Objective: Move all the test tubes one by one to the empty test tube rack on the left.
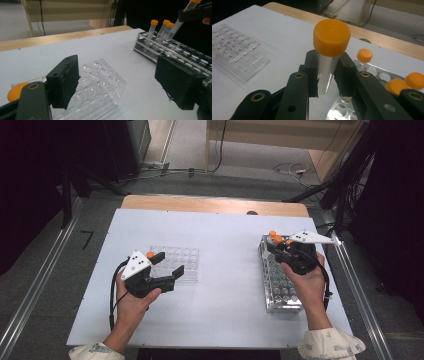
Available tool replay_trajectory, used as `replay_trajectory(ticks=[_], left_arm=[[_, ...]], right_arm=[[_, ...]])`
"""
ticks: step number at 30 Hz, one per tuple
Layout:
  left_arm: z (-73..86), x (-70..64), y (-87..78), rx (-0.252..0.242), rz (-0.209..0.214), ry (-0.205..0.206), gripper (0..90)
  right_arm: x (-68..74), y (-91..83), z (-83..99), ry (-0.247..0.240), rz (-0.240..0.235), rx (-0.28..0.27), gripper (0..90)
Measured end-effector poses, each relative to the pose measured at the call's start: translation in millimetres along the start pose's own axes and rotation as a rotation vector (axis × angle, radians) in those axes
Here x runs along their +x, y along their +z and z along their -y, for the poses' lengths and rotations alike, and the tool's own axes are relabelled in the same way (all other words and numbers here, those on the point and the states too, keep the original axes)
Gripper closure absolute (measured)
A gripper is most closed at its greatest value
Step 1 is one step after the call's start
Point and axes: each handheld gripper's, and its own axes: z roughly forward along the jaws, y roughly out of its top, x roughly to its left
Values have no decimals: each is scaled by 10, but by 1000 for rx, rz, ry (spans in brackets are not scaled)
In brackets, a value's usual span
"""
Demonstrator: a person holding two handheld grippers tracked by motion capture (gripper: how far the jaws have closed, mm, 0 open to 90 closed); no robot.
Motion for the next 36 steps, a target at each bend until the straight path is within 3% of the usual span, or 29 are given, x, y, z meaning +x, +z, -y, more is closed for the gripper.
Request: replay_trajectory(ticks=[3, 15, 36], left_arm=[[-1, -1, 3, 0, -1, 1, 155], [-13, -88, 40, 11, 29, 12, 155], [-8, -232, 118, 16, 82, 32, 163]], right_arm=[[150, 40, -13, -16, -62, 10, 718], [626, 231, 2, -99, -204, 57, 717], [1048, 494, 134, -166, -300, 98, 718]])
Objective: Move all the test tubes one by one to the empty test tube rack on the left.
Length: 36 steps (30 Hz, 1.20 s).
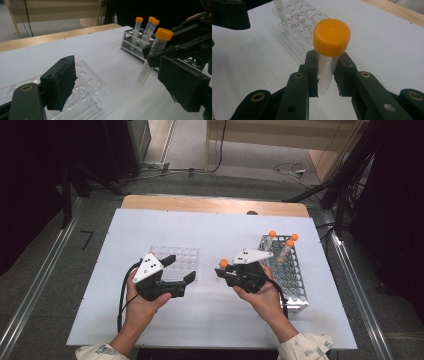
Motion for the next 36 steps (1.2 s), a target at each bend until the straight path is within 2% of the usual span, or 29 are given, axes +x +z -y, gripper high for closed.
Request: replay_trajectory(ticks=[8, 19, 26, 32, 35, 36], left_arm=[[-8, -103, 65, -22, 44, 10, 211], [-2, -201, 144, -11, 87, 22, 278], [14, -244, 199, 9, 124, 29, 352], [27, -284, 244, 17, 137, 35, 420], [32, -282, 248, 18, 142, 40, 519], [32, -283, 245, 14, 143, 39, 519]], right_arm=[[117, 94, -3, -28, -34, 20, 718], [248, 228, 16, -57, -65, 43, 718], [320, 274, 15, -72, -79, 49, 718], [359, 280, 11, -78, -90, 50, 718], [364, 276, 11, -78, -93, 50, 718], [364, 276, 11, -78, -93, 50, 718]])
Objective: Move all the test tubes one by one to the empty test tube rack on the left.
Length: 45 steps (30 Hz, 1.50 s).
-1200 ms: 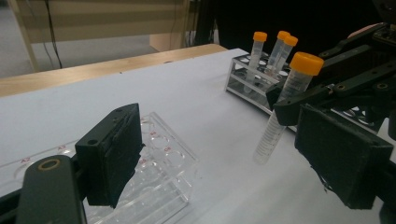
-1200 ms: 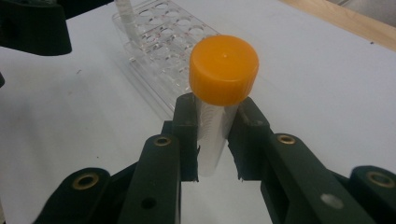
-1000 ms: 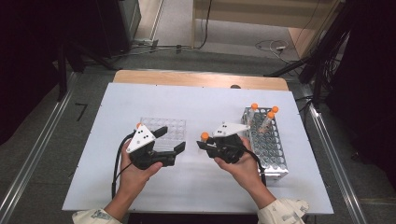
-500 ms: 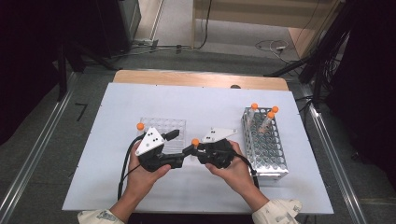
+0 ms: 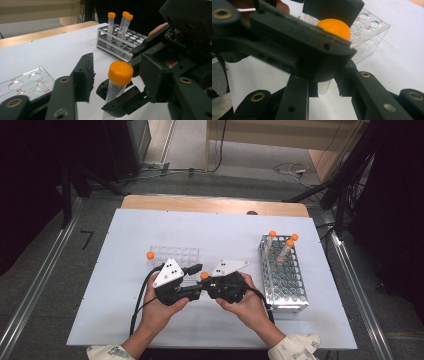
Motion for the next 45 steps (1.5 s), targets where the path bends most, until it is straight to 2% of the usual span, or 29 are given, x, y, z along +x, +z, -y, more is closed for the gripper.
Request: replay_trajectory(ticks=[3, 9, 14, 22, 27, 28, 30, 31, 32, 35, 37, 41, 45], left_arm=[[1, 1, -3, -4, 9, 3, 592], [8, -7, 6, 2, 11, 10, 625], [12, -12, 8, 5, 12, 13, 695], [10, -8, 4, 1, 9, 16, 704], [-3, 13, -19, -5, -1, 13, 707], [-11, 24, -32, -5, -6, 12, 707], [-35, 52, -68, -15, -17, 5, 707], [-50, 70, -89, -23, -22, 2, 707], [-67, 87, -112, -29, -30, -2, 707], [-116, 142, -186, -48, -49, -16, 707], [-148, 180, -233, -54, -62, -26, 707], [-220, 248, -328, -85, -88, -37, 707], [-284, 322, -426, -97, -133, -22, 707]], right_arm=[[-7, 4, 2, 4, -2, -2, 718], [-3, 3, 1, 6, -4, -2, 718], [-2, 1, 1, 4, -6, -3, 718], [1, -3, 1, 8, -7, -1, 715], [22, 3, -3, -8, -35, -15, 491], [22, 3, -3, -8, -35, -15, 491], [26, 7, 0, -6, -37, -13, 410], [23, 10, 7, -1, -22, -17, 339], [23, 10, 7, -1, -22, -17, 339], [9, 15, 16, -4, 21, -21, 236], [-9, 18, 30, -6, 49, -16, 223], [-44, 15, 51, 8, 51, -14, 220], [-44, 7, 53, 6, 57, -17, 220]])
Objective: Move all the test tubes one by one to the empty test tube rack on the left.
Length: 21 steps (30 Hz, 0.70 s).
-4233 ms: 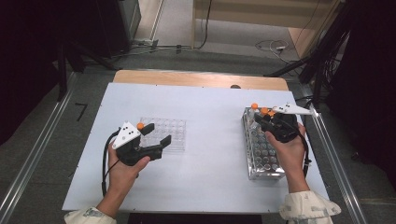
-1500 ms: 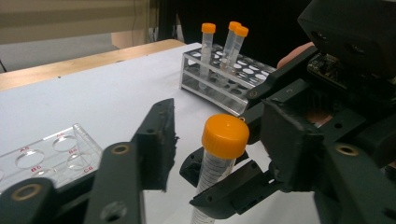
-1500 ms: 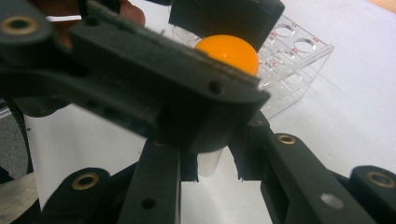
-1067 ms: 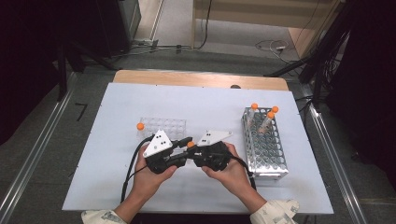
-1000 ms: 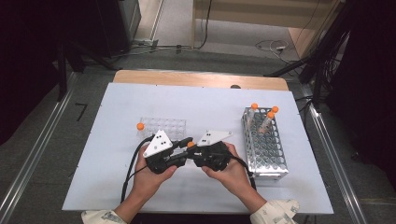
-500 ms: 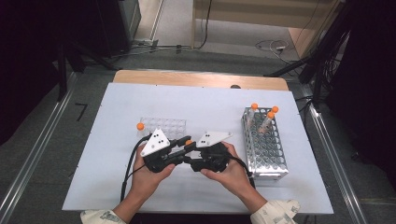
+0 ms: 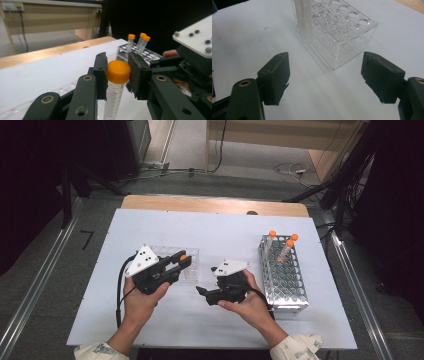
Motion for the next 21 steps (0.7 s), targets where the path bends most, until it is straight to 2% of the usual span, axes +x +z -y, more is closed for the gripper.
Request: replay_trajectory(ticks=[9, 21], left_arm=[[-76, 223, -142, -33, -86, -4, 706], [-19, 477, -167, -51, -190, -2, 706]], right_arm=[[2, 3, 10, -3, 4, 4, 223], [31, -1, 5, -5, 0, 0, 238]])
